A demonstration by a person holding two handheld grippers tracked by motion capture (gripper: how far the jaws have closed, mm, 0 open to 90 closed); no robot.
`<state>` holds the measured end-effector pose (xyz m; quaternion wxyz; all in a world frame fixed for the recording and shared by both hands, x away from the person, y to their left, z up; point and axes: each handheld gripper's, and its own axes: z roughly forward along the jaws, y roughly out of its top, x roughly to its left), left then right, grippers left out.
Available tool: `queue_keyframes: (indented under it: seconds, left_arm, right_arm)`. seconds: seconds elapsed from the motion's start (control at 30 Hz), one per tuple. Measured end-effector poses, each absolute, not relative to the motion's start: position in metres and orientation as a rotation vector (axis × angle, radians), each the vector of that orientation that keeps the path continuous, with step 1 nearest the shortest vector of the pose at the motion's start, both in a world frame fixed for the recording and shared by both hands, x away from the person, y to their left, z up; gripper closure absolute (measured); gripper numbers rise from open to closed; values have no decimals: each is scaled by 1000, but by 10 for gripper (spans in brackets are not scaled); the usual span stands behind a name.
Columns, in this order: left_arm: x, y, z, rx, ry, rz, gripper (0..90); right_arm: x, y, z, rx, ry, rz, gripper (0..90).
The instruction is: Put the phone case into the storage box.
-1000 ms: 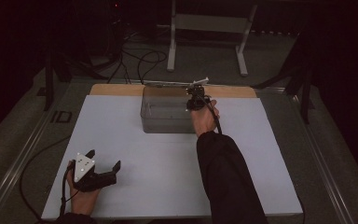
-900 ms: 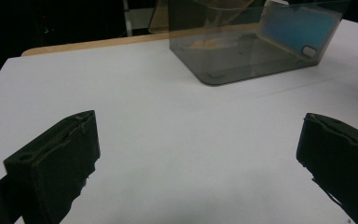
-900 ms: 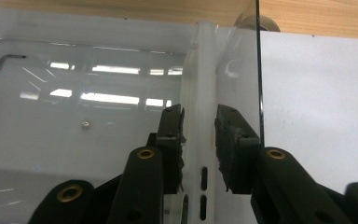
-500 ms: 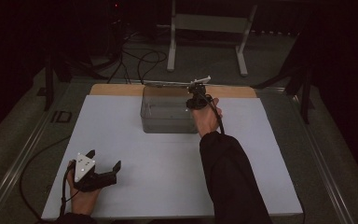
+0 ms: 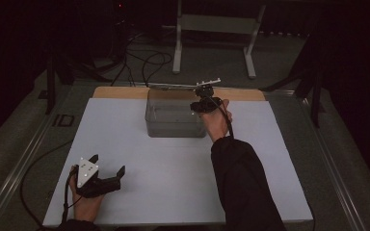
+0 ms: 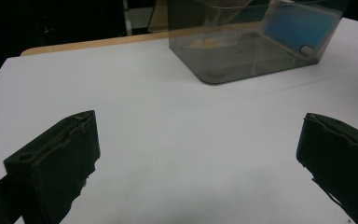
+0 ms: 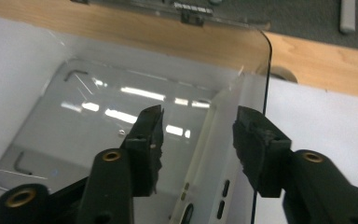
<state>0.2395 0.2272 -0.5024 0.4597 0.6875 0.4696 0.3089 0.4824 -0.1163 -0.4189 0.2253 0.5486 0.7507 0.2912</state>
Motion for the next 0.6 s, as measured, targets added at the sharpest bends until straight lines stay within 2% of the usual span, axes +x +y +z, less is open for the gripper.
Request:
queue_keyframes:
  seconds: [0.23, 0.5, 0.6]
  left_arm:
    - [240, 227, -503, 1696, 1156, 762, 4]
    - [240, 227, -503, 1697, 1156, 764, 4]
    - [240, 227, -503, 1698, 1156, 765, 4]
  right_arm:
    - [476, -122, -416, 1433, 2070, 884, 410]
    - [470, -123, -414, 1347, 2072, 910, 171]
    - [467, -123, -414, 1325, 2072, 916, 136]
